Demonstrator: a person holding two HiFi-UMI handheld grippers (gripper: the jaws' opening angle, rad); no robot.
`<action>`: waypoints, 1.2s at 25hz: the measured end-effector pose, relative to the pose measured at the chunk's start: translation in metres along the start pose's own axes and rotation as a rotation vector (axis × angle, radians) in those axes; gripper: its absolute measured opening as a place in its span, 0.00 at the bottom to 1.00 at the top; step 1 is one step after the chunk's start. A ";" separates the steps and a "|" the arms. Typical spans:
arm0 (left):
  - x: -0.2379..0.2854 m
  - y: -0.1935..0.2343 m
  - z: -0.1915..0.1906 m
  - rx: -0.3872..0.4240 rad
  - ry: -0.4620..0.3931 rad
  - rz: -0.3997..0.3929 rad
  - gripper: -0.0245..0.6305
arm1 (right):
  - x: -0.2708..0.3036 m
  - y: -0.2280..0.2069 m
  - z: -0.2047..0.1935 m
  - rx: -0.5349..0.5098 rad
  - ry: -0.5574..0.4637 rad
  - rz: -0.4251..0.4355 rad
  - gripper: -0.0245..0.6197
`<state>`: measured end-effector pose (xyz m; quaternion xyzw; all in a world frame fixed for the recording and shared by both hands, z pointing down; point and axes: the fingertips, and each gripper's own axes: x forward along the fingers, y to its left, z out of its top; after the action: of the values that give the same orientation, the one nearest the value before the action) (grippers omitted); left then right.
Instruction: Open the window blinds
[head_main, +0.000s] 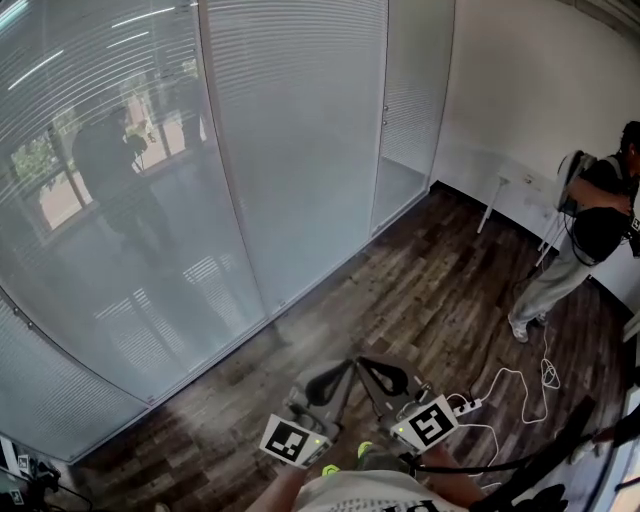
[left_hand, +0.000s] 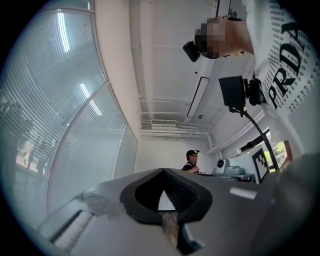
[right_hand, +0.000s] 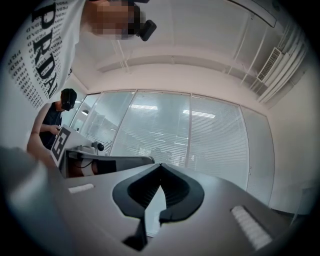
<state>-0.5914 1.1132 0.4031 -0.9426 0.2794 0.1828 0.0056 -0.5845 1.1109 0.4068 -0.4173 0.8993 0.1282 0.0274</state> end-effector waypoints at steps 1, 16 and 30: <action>0.000 -0.004 -0.003 -0.003 -0.001 0.004 0.02 | -0.004 0.000 -0.001 -0.006 0.001 0.001 0.05; 0.061 0.047 -0.034 0.036 0.090 0.024 0.03 | 0.032 -0.068 -0.023 -0.023 -0.010 0.056 0.05; 0.223 0.082 -0.107 0.071 0.149 0.036 0.03 | 0.032 -0.239 -0.088 -0.003 0.072 0.081 0.05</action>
<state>-0.4253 0.9152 0.4331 -0.9475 0.3025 0.1021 0.0148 -0.4191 0.9164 0.4370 -0.3851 0.9155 0.1157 -0.0108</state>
